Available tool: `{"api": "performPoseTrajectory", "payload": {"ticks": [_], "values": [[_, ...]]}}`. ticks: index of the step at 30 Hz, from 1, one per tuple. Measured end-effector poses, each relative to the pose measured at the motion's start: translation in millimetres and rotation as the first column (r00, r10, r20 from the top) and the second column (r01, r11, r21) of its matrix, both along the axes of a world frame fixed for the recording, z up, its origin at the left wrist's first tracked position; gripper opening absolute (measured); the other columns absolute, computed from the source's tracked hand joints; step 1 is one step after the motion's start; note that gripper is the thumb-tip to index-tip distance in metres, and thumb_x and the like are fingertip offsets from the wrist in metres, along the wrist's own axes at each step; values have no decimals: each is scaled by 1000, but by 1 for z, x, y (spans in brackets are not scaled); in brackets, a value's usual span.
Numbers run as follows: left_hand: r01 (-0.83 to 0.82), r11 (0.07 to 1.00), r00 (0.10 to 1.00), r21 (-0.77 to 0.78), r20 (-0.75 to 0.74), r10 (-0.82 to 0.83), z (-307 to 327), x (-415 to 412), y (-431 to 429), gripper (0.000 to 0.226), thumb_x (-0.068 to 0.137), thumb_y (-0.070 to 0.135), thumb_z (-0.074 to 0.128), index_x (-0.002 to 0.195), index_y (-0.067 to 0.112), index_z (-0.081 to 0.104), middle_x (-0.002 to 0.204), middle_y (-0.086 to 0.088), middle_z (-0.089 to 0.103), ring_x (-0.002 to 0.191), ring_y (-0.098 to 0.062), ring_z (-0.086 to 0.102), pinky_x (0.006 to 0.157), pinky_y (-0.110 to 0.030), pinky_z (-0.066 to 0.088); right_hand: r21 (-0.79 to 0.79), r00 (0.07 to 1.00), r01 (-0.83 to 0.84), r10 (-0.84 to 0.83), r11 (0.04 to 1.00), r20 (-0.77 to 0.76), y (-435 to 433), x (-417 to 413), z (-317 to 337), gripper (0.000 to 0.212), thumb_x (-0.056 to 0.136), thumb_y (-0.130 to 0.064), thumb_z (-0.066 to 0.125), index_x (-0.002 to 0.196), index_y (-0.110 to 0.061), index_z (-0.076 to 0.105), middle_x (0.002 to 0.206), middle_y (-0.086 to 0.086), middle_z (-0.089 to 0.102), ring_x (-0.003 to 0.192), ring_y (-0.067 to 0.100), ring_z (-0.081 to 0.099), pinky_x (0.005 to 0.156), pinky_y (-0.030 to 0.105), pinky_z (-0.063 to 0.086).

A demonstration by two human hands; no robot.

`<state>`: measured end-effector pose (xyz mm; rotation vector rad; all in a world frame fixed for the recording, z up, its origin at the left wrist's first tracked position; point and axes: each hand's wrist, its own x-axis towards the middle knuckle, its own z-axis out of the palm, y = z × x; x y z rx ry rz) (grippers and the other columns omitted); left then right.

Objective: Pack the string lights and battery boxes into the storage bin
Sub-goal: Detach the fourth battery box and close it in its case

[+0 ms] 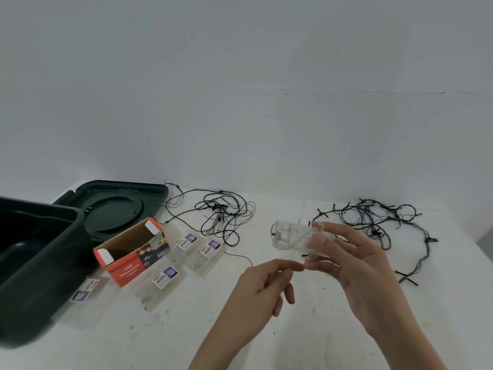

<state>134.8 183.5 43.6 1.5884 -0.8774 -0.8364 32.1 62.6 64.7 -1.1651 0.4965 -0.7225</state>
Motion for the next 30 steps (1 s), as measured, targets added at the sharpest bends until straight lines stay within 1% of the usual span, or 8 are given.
{"api": "performPoseTrajectory", "payload": {"ticks": [7, 11, 13, 16, 20, 25, 27, 30], "values": [[61, 989, 945, 135, 312, -100, 1, -10, 2, 27, 97, 23, 45, 116, 34, 62, 65, 12, 63, 48, -5, 45, 56, -13, 39, -78, 980, 187, -192, 979, -57, 5, 0, -3, 9, 70, -17, 72, 78, -12, 74, 61, 19, 59, 42, 24, 53, 41, 26, 46], [25, 954, 749, 297, 626, -215, 9, -16, 3, 35, 99, 38, 36, 131, 37, 47, 101, 9, 68, 90, -8, 60, 85, -26, 45, -225, 944, 289, -317, 930, -96, 4, 0, -11, 9, 79, -11, 70, 78, -19, 74, 60, 22, 53, 42, 23, 54, 41, 26, 47], [-15, 955, 670, 296, 712, -210, 15, -17, 5, 37, 98, 44, 30, 129, 36, 49, 112, 9, 63, 101, -16, 58, 90, -30, 43, -277, 936, 304, -340, 912, -94, 4, -1, -14, 13, 80, -11, 69, 78, -22, 74, 59, 22, 55, 44, 23, 58, 47, 29, 51], [-29, 978, 575, 205, 804, -151, 22, -13, 8, 60, 82, 55, 13, 109, 31, 61, 99, 9, 64, 89, -16, 61, 81, -32, 48, -381, 943, 242, -309, 892, -126, 4, -1, -17, 18, 81, -8, 69, 75, -24, 74, 62, 15, 64, 49, 23, 63, 53, 28, 55], [-19, 1000, 481, 3, 877, 7, 23, 6, 0, 33, 84, 41, 36, 74, 25, 63, 64, 9, 58, 54, -14, 58, 49, -31, 51, -426, 970, 48, -144, 903, -197, 6, -5, -16, 18, 79, 1, 69, 74, -16, 73, 65, 13, 67, 53, 26, 64, 53, 22, 53], [41, 994, 606, 97, 789, -102, 34, 22, -9, 27, 93, 39, 46, 94, 22, 67, 71, 16, 47, 72, -5, 51, 71, -24, 43, -396, 965, -125, 19, 910, -261, 7, -10, -14, 8, 81, -15, 72, 74, -20, 74, 64, 14, 66, 57, 29, 66, 58, 33, 56], [42, 994, 636, 103, 764, -106, 33, 27, -12, 19, 93, 30, 52, 95, 21, 69, 70, 19, 46, 72, -2, 48, 72, -17, 40, -375, 961, -161, 58, 913, -272, 6, -11, -12, 10, 77, -24, 66, 76, -19, 75, 68, 17, 67, 57, 29, 66, 59, 38, 56], [54, 993, 707, 105, 698, -112, 32, 31, -11, 16, 91, 28, 56, 93, 22, 71, 73, 17, 53, 70, 1, 51, 67, -8, 37, -339, 962, -200, 119, 919, -246, 6, -12, -12, 15, 74, -21, 61, 76, -18, 75, 77, 13, 71, 56, 28, 65, 54, 31, 54]]}}
